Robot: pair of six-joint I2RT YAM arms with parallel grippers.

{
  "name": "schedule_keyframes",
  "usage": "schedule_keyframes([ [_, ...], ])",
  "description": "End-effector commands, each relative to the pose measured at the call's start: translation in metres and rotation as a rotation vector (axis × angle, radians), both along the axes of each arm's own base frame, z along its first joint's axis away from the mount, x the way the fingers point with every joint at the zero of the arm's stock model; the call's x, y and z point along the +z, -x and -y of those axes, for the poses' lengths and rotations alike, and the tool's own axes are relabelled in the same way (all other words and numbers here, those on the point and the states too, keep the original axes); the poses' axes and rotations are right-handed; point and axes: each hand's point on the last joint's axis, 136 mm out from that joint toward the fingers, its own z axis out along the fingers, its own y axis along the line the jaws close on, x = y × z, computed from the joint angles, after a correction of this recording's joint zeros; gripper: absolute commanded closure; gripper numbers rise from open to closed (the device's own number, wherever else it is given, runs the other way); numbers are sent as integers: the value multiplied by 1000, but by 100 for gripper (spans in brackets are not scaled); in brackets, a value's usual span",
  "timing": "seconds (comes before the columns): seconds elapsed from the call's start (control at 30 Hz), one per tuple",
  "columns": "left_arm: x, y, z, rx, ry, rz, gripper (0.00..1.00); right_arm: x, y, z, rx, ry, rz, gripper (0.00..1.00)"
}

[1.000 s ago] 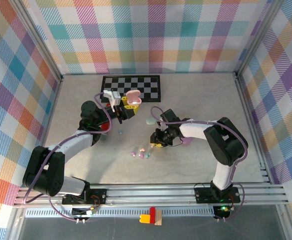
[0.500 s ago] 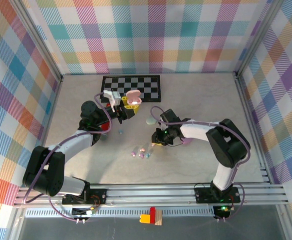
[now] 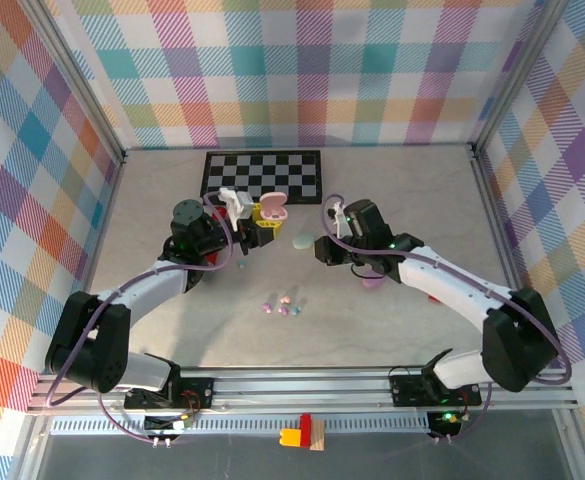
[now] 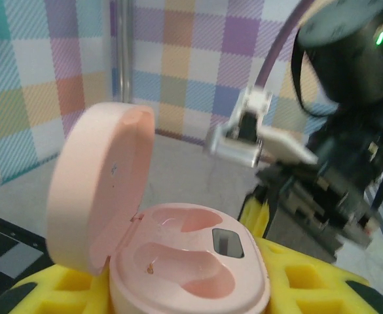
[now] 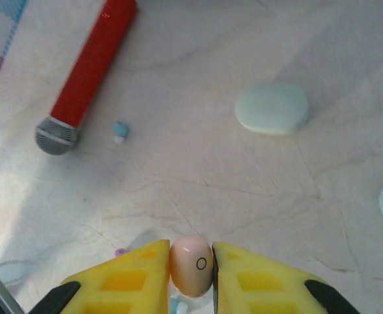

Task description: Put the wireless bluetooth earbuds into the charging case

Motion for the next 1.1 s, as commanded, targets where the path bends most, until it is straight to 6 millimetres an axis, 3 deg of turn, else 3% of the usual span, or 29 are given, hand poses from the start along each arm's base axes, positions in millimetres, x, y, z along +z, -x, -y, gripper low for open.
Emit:
schedule_keyframes([
  [0.0,-1,10,4,-34,-27,34,62,47,-1,-3,81,0,158,79],
  [0.13,-7,18,16,-98,-39,18,62,89,6,-11,160,-66,254,79],
  [0.3,-11,26,28,-167,-60,1,62,115,15,-17,238,-103,337,79],
  [0.57,-11,31,39,-214,-79,-16,62,127,15,-25,307,-101,377,79],
  [1.07,-4,31,46,-242,-74,-13,62,115,10,-36,346,-96,345,79],
])
